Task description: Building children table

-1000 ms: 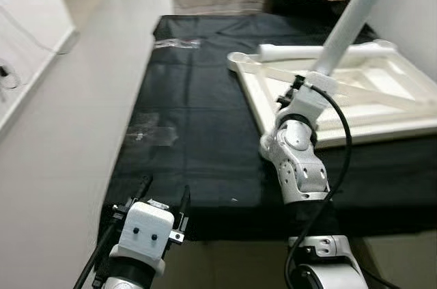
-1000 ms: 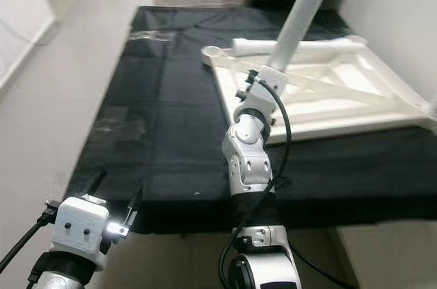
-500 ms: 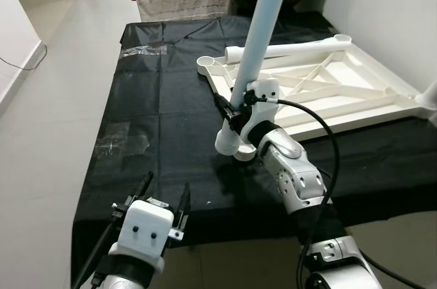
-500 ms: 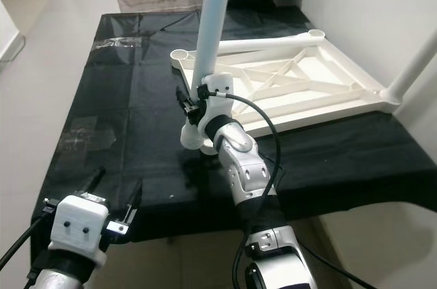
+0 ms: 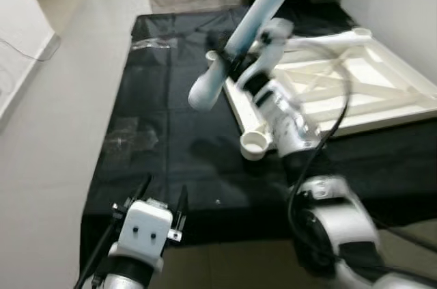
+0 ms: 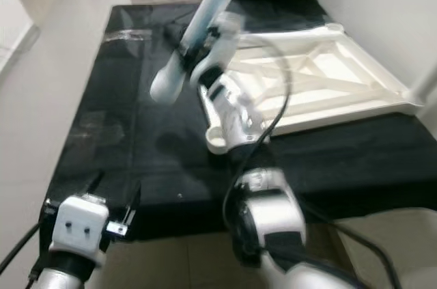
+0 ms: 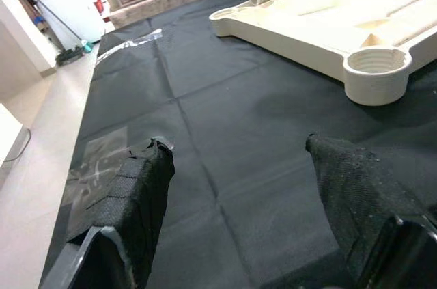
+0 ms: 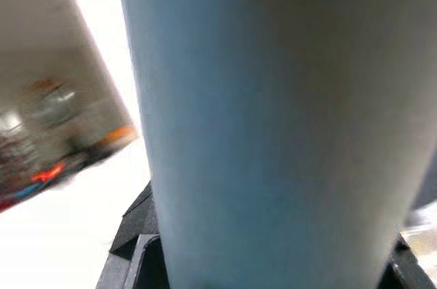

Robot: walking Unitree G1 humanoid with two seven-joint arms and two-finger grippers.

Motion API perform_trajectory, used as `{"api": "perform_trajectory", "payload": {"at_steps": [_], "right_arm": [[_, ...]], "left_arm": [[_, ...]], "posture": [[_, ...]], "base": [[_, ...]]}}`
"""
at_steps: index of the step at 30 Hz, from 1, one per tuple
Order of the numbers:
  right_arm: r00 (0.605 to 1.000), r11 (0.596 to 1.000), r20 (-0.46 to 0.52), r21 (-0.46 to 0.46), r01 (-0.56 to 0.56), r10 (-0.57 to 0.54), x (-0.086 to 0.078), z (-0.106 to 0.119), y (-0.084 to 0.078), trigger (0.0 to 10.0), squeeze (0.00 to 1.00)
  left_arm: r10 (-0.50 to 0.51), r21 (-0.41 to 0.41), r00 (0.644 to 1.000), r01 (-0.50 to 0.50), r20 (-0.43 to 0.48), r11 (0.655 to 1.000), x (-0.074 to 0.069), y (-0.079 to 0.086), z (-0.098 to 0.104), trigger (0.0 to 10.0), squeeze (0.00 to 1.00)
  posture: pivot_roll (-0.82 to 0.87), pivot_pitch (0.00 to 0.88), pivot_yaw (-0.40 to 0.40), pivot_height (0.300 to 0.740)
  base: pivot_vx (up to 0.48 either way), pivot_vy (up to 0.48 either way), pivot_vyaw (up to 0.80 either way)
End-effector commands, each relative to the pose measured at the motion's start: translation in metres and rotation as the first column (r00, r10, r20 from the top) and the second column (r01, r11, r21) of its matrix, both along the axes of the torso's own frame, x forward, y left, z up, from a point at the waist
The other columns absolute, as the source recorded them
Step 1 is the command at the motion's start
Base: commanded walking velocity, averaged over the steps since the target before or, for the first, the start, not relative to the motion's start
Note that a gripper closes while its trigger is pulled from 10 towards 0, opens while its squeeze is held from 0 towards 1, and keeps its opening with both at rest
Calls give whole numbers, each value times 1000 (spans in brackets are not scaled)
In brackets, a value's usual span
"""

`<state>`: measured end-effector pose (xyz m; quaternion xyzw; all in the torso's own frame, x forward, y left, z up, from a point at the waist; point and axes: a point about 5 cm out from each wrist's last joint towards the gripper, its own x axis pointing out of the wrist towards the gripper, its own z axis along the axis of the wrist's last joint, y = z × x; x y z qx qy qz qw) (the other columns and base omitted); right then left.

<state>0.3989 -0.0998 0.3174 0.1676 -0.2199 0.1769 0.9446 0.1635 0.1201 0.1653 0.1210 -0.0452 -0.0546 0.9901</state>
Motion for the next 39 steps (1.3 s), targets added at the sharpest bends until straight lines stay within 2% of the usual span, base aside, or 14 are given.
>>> {"api": "perform_trajectory", "payload": {"at_steps": [1, 2, 7, 12, 13, 14, 26, 27, 28, 29, 35, 36, 37, 39], "right_arm": [[935, 930, 67, -105, 352, -347, 3, 1, -30, 10000, 0], [874, 860, 156, -165, 483, -461, 1, 6, -38, 10000, 0], [802, 739, 268, -311, 597, -534, 0, -7, -34, 10000, 0], [867, 786, 206, -366, 498, -453, 1, -31, -24, 10000, 0], [944, 894, 99, -304, 331, -315, -1, -49, -13, 10000, 0], [973, 933, 79, -274, 231, -218, -4, -55, -4, 10000, 0], [981, 981, -15, -24, -194, 194, -31, -54, 32, 10000, 0], [960, 960, -11, -30, -278, 278, -41, -54, 39, 10000, 0], [960, 960, -11, -30, -278, 278, -41, -54, 39, 10000, 0], [933, 933, -14, -41, -359, 358, -50, -56, 45, 10000, 0], [832, 830, -44, -63, -555, 553, -76, -67, 67, 10000, 0], [818, 815, -41, -69, -576, 574, -79, -69, 70, 10000, 0], [807, 804, -48, -67, -590, 588, -83, -69, 71, 10000, 0], [799, 797, -59, -63, -601, 598, -87, -70, 72, 10000, 0]], "left_arm": [[1, 3, 1000, -1, -17, 1000, -1, -1, -4, 10000, 0], [1, 1, 1000, -1, -18, 1000, -1, -1, -4, 10000, 0], [10, 2, 1000, -10, -18, 1000, 1, 0, -5, 10000, 0], [15, 8, 1000, -15, -10, 1000, 4, 0, -3, 10000, 0], [39, 9, 999, -39, -3, 999, 7, 3, -2, 10000, 0], [67, -5, 998, -67, -8, 998, 9, 7, -3, 10000, 0], [130, 29, 991, -129, -37, 991, 36, 27, -4, 10000, 0], [91, 59, 995, -89, -33, 994, 51, 27, -2, 10000, 337], [91, 59, 995, -89, -33, 994, 51, 27, -2, 10000, 337], [48, 61, 999, -47, -18, 997, 65, 28, 4, 10000, 1000], [-141, 70, 987, 146, -79, 987, 89, 18, 1, 10000, 1000], [-186, 64, 978, 193, -95, 979, 89, 13, -2, 10000, 741], [-209, 58, 972, 216, -106, 975, 88, 10, -4, 10000, 0], [-229, 40, 966, 236, -120, 971, 88, 7, -5, 10000, 0]], "posture": [[152, 142, -17, 740], [152, 142, -17, 740], [142, 143, -15, 740], [151, 142, -17, 740], [146, 135, -15, 740], [141, 123, -17, 740], [124, 66, -16, 740], [121, 51, -16, 740], [121, 51, -16, 740], [117, 44, -12, 740], [109, 37, -5, 740], [109, 37, -5, 740], [109, 37, -5, 740], [109, 37, -5, 740]], "base": [[0, 0, 0], [0, 0, 0], [0, 0, 0], [0, 0, 0], [0, 0, 0], [0, 0, 0], [0, 0, 0], [0, 0, 0], [0, 0, 0], [0, 0, 0], [0, 0, 0], [0, 0, 0], [0, 0, 0], [0, 0, 0]]}}
